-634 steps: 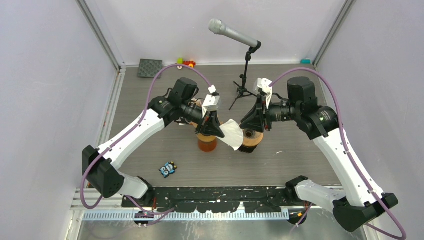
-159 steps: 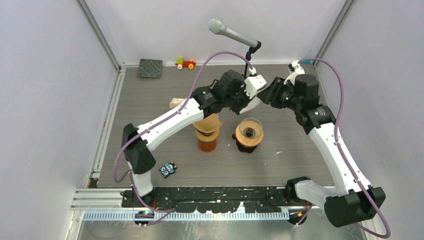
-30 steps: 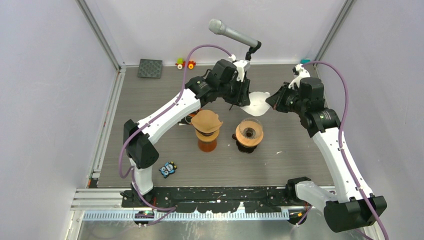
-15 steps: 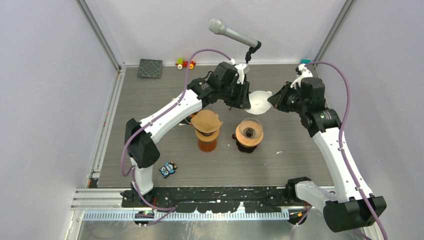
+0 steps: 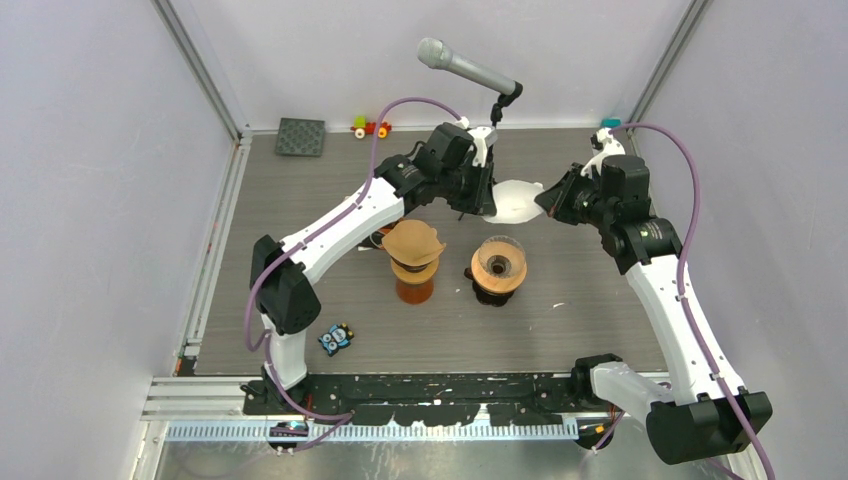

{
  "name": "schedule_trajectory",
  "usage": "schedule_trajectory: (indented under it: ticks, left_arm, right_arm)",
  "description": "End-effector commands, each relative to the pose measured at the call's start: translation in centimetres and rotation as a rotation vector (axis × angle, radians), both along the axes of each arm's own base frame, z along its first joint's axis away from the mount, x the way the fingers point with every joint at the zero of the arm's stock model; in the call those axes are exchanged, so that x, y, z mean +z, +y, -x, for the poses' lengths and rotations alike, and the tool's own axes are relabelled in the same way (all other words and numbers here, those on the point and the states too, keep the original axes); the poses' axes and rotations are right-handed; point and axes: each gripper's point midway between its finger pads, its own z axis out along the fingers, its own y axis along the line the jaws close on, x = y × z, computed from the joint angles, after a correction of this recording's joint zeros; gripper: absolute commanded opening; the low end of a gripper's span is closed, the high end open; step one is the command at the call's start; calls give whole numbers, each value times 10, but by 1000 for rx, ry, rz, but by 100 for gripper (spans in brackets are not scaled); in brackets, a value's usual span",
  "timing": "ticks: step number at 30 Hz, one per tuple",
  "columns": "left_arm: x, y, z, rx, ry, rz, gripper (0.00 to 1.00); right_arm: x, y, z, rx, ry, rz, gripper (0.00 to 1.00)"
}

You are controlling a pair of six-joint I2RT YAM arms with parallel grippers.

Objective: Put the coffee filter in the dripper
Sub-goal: Place the coffee filter in the coffee dripper.

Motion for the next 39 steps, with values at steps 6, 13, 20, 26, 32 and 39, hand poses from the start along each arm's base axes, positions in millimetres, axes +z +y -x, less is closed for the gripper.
schedule_trajectory:
  ticks: [6,13,20,26,32,39]
  left_arm:
    - [18,0,-15,5,-81,25,38]
    - [21,1,-15,0,-90,28,31]
    - [24,-1,-15,-12,-96,36,18]
    - [23,-1,-16,-22,-105,28,8]
    - [26,0,-16,-27,-108,20,0]
    - [21,4,-12,-37,-101,-1,0]
  right_arm:
    - [17,4,-2,17,-65,-24,1]
    - [17,5,-2,24,-66,-26,1]
    - [17,6,-1,31,-65,-28,1]
    - [15,10,1,65,-68,-30,3]
    - [10,12,3,90,-66,-20,17]
    - [14,14,10,132,-80,0,45]
